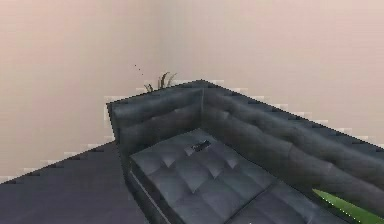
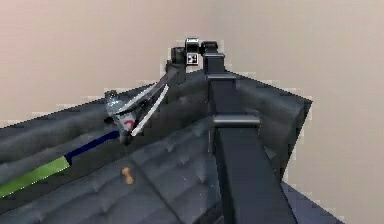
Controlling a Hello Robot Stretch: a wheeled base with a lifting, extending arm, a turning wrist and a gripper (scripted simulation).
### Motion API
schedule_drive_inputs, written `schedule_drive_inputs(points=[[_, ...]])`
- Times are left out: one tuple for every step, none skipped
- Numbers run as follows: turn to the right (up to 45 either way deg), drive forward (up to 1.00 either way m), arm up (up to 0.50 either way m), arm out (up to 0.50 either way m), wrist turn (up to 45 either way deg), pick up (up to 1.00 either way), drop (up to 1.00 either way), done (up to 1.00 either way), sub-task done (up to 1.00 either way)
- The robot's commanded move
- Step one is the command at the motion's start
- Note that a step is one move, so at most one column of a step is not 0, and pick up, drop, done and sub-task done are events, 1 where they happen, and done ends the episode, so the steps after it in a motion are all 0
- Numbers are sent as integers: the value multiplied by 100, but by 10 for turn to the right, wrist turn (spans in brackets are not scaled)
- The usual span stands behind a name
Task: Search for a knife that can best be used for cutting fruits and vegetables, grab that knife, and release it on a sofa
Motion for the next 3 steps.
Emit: schedule_drive_inputs(points=[[0, 0, 0, 0, 390, 0, 0, 0, 0], [0, 0, -28, 0, 0, 0, 0, 0, 0], [0, 0, -32, 0, 0, 0, 0, 0, 0]])
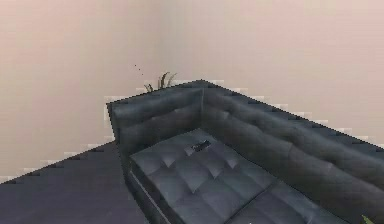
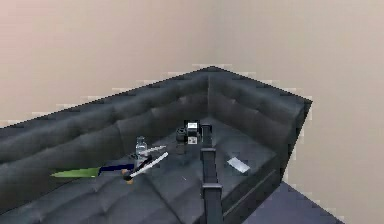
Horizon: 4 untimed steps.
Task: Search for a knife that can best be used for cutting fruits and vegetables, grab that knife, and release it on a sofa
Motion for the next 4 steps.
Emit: schedule_drive_inputs(points=[[0, 0, 0, 0, 0, 0, 100, 0, 0], [0, 0, 10, 0, 0, 0, 0, 0, 0], [0, 0, 0, -8, 0, 0, 0, 0, 0], [0, 0, 0, 0, 0, 0, 0, 100, 0]])
